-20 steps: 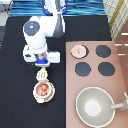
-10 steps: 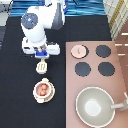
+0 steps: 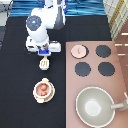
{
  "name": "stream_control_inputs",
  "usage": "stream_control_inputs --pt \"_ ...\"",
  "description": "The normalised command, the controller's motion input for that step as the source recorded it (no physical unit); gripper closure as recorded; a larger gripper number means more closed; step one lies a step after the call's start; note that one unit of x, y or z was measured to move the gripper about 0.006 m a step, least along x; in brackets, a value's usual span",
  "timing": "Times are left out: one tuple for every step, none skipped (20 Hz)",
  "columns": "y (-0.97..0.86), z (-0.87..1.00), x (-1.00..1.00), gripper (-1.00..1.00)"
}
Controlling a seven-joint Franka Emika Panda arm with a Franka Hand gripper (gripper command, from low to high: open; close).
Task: Take the lid off the pot, put the pot on the plate, and use the tool to push the pot to the front of the table.
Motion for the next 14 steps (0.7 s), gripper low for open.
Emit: stream_control_inputs --pt "-0.09 0.0 1.0 1.0" --pt "-0.09 0.0 1.0 1.0" --pt "-0.09 0.0 1.0 1.0" --pt "-0.09 0.0 1.0 1.0" --pt "-0.08 0.0 0.98 1.0" --pt "-0.09 0.0 0.97 1.0" --pt "-0.12 -0.05 0.95 1.0" --pt "-0.13 -0.1 0.94 1.0" --pt "-0.13 -0.09 0.94 1.0" --pt "-0.09 -0.03 0.95 1.0" --pt "-0.07 0.0 0.95 1.0" --pt "-0.06 0.0 0.96 1.0" --pt "-0.05 0.0 0.96 1.0" --pt "-0.05 0.0 0.97 1.0"
